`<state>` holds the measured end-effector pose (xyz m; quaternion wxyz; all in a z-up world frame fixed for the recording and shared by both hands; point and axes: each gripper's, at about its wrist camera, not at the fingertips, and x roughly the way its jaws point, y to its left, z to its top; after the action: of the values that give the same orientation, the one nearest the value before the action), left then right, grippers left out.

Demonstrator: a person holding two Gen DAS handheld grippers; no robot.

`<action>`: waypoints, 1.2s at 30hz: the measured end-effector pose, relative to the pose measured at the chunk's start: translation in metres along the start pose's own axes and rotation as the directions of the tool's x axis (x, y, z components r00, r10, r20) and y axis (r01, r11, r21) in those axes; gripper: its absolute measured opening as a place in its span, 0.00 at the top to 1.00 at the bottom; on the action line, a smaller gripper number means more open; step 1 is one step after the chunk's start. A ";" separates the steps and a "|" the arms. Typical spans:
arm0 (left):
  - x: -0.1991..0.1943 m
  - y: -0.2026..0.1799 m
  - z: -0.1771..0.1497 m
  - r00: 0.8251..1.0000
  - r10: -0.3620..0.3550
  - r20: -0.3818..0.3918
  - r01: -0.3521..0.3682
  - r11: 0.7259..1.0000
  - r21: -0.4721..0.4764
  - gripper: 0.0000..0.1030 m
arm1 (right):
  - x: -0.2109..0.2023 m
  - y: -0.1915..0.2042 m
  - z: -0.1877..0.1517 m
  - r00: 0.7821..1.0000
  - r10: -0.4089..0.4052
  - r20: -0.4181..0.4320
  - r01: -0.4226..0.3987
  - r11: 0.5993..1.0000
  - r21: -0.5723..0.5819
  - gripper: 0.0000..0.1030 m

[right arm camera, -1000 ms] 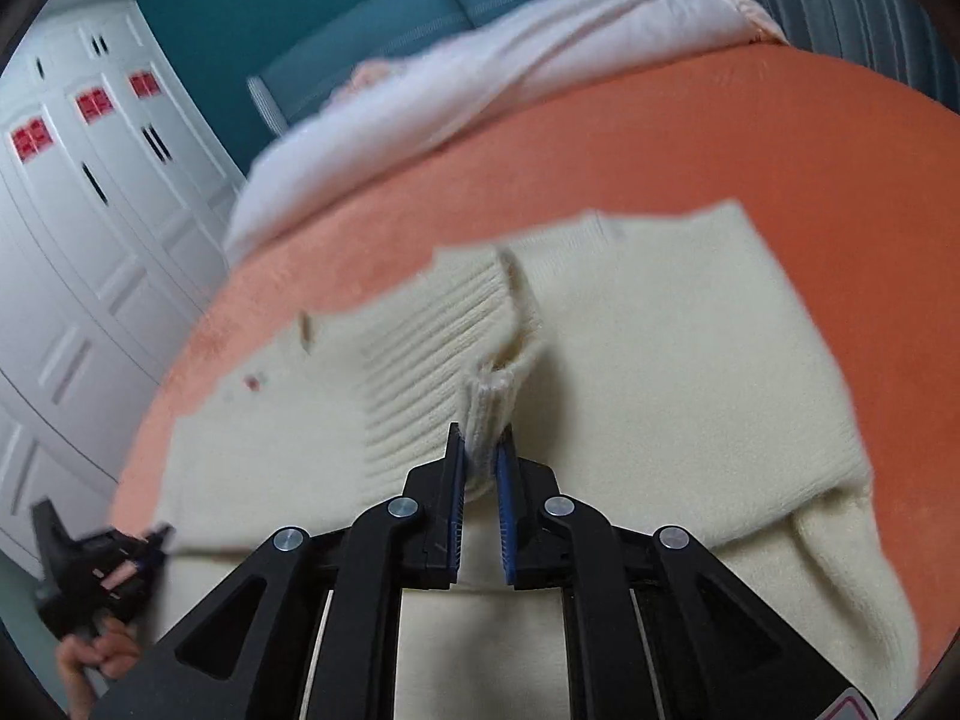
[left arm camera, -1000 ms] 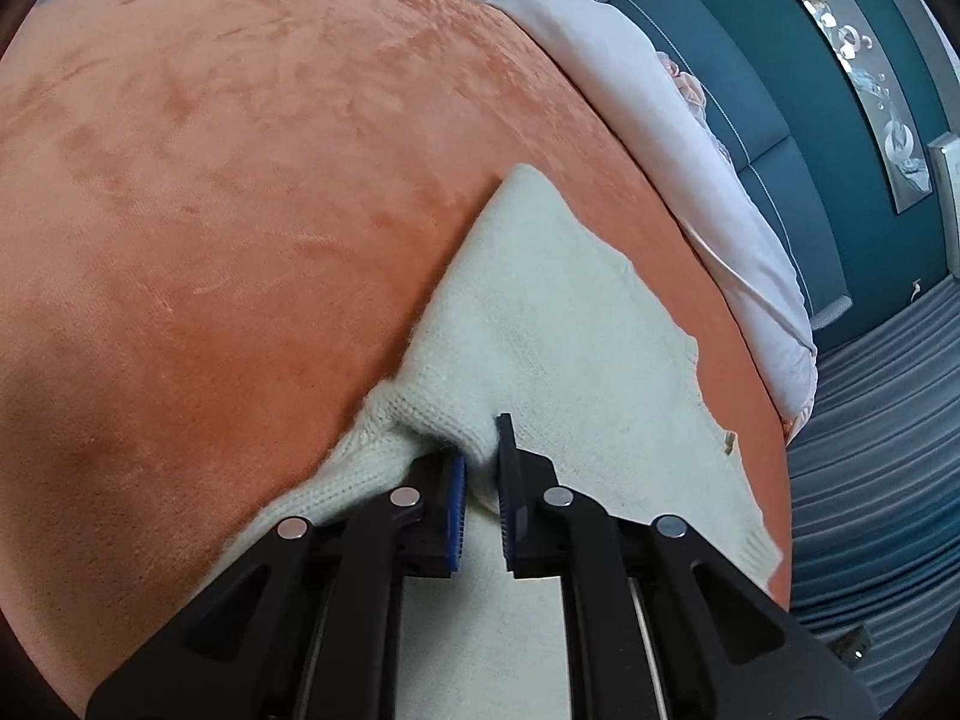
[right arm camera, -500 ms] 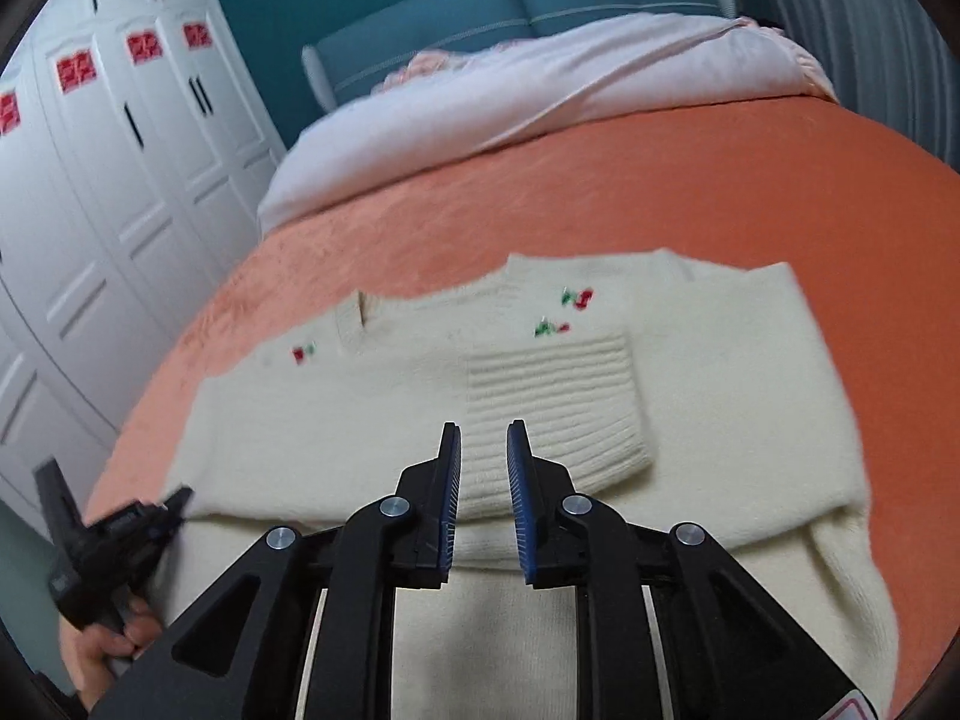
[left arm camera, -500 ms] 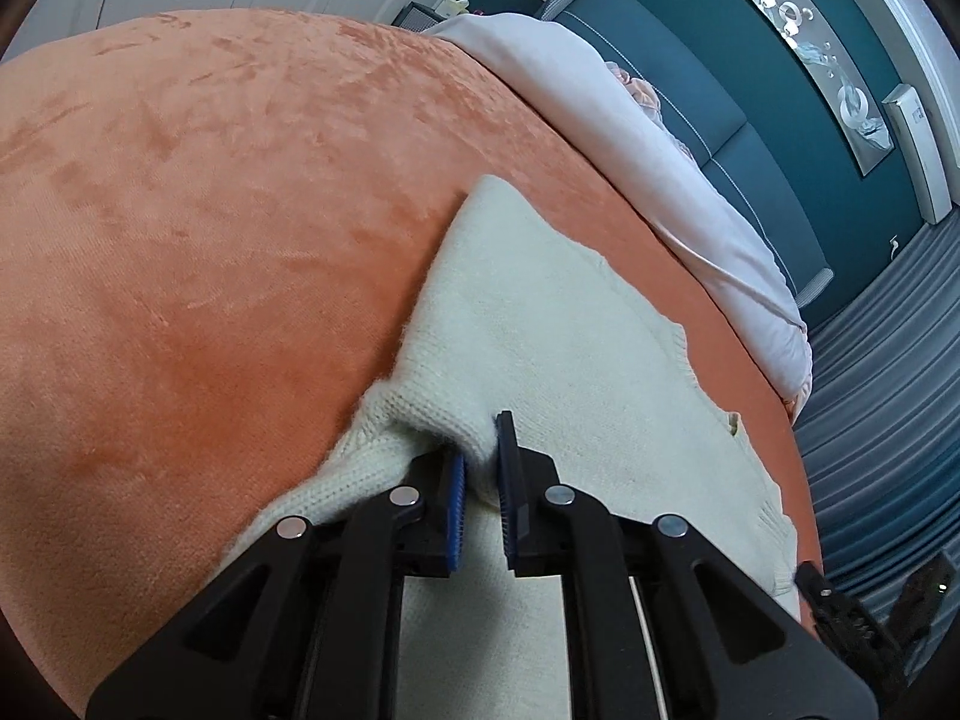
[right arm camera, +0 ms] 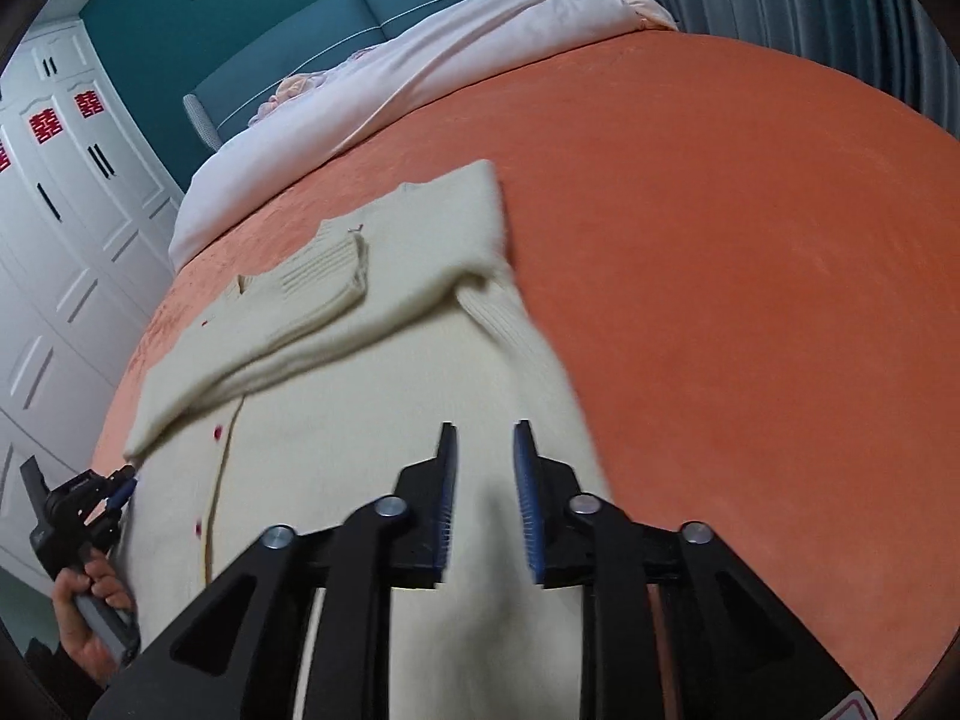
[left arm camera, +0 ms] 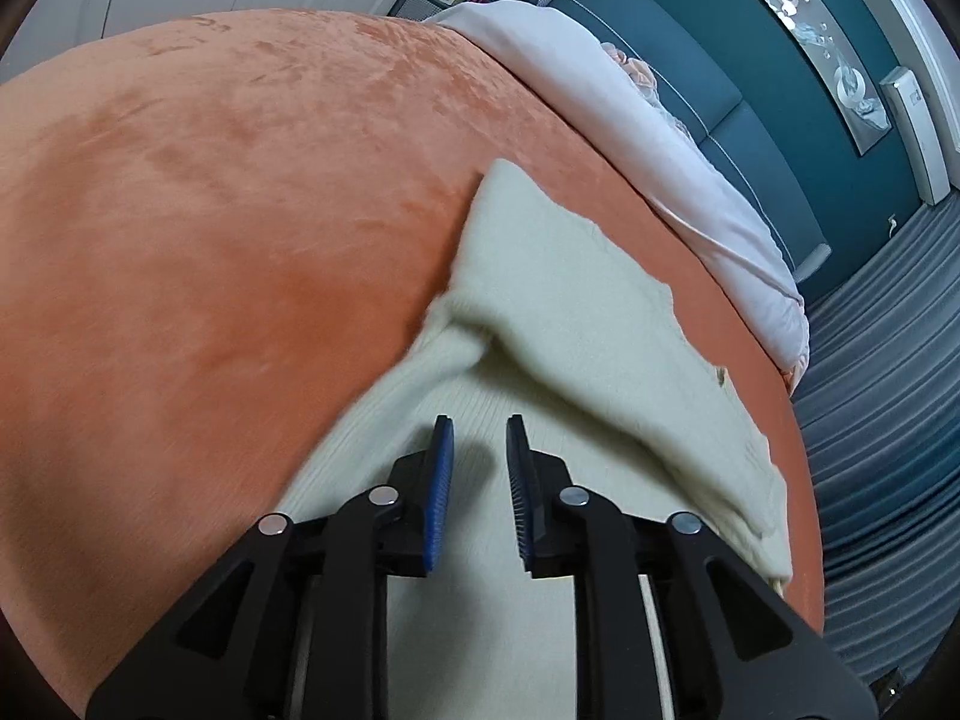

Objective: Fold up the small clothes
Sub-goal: 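Grasp the cardigan side edge with the left gripper and fold it inward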

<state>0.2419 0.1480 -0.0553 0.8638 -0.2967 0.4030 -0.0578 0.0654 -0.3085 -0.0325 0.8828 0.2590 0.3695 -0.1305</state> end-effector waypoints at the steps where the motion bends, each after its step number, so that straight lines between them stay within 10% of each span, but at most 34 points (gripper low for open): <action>1: -0.019 0.003 -0.010 1.000 0.014 -0.006 -0.014 1.000 0.021 0.62 | -0.021 -0.014 -0.015 1.000 -0.010 -0.006 0.010 1.000 0.011 0.52; 8: -0.121 0.036 -0.076 0.992 0.119 -0.049 -0.121 0.992 -0.028 0.14 | -0.074 -0.048 -0.081 0.994 0.004 -0.111 0.008 0.994 0.108 0.32; 21: -0.122 0.033 -0.115 0.988 0.088 -0.126 -0.094 0.995 -0.040 0.10 | -0.044 -0.002 -0.112 0.957 0.180 -0.228 -0.165 0.983 0.084 0.29; 24: -0.122 0.031 -0.110 0.983 0.067 -0.171 -0.079 0.995 -0.064 0.37 | -0.041 0.012 -0.109 0.961 0.170 -0.217 -0.166 0.985 0.040 0.46; 26: -0.122 0.034 -0.108 0.975 0.003 -0.224 -0.029 0.993 -0.114 0.87 | -0.041 0.014 -0.105 0.960 0.171 -0.222 -0.165 0.985 0.046 0.91; 36: -0.202 0.010 -0.108 0.973 -0.054 -0.226 0.052 0.999 -0.014 0.92 | -0.131 0.018 -0.073 0.951 0.279 -0.130 -0.291 0.953 -0.083 0.93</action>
<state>0.0265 0.1740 0.0194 0.8092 -0.3025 0.4910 -0.1127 -0.0598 -0.2481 0.0250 0.8813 0.2719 0.3851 0.0327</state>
